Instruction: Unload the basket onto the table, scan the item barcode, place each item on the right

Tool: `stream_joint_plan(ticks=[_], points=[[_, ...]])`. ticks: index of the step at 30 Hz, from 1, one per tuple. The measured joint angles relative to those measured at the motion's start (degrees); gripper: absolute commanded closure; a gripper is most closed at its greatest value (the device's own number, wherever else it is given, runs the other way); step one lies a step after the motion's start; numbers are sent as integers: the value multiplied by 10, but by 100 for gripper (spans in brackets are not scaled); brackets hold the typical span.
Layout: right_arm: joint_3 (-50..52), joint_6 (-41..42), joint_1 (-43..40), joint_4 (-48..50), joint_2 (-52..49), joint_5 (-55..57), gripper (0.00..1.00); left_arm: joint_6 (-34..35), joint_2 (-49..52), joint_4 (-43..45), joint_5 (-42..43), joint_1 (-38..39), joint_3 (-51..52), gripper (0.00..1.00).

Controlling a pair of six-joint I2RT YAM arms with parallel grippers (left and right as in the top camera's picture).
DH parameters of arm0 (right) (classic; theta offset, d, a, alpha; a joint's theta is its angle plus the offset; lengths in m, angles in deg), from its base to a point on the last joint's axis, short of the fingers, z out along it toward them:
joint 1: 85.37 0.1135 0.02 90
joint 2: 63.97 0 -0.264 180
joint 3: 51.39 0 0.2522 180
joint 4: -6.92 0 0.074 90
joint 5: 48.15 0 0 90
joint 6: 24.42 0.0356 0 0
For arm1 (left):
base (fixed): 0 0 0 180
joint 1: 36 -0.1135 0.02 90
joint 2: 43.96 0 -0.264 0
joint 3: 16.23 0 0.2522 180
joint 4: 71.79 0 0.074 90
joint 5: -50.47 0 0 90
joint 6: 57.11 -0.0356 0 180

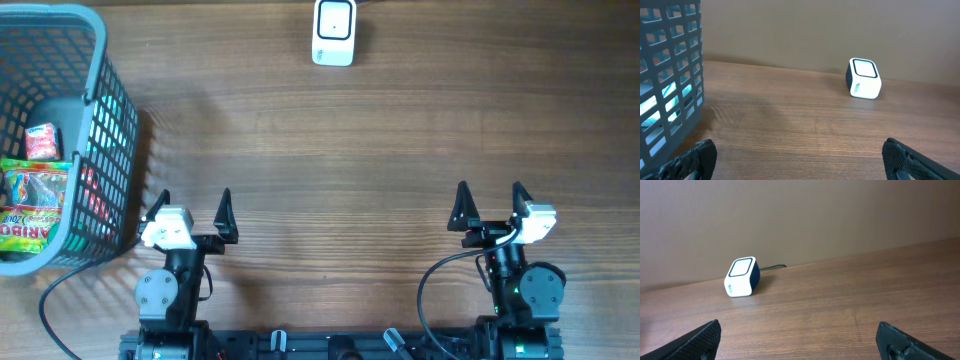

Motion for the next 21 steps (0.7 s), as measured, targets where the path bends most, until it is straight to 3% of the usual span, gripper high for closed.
stream_joint_plan(ticks=[21], points=[[0,0,0,0,0,0,0,0,0,11,27,0,0,0]])
